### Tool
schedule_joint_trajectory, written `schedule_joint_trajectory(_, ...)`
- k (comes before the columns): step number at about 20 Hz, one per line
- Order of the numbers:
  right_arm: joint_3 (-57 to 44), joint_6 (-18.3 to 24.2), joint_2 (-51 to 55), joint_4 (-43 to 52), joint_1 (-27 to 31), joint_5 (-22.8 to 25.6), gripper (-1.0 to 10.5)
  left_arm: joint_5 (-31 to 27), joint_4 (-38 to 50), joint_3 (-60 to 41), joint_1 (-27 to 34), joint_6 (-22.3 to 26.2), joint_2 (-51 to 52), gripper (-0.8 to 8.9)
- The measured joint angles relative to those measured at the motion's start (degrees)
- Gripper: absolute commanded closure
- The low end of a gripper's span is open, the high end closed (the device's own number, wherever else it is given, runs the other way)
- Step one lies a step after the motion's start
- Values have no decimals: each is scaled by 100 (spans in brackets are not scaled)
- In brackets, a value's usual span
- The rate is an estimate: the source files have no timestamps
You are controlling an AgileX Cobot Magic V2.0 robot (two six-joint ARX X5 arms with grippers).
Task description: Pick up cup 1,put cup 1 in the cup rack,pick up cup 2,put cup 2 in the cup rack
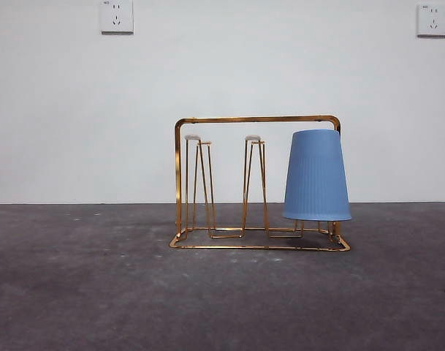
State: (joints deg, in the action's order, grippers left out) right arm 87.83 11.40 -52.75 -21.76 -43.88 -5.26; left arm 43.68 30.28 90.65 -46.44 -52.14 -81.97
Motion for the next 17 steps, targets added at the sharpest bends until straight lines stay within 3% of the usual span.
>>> schedule_joint_trajectory(3, 0, 0, 0, -190, 0, 61, 916, 20, -85, 0, 59, 9, -7, 821)
schedule_joint_trajectory(6, 0, 26, -4, -413, 13, 249, 759, 31, -348, 0, 170, 122, -7, 821)
schedule_joint_trajectory(10, 0, 42, 33, -769, 37, 529, 724, 28, -927, 0, 444, 356, 98, 820)
schedule_joint_trajectory(14, -4, 42, 227, -1329, 44, 793, 724, -144, -1784, -2, 754, 859, 404, 819)
schedule_joint_trajectory(17, -4, 44, 378, -1858, 44, 1025, 725, -584, -2776, -2, 920, 1488, 769, 820)
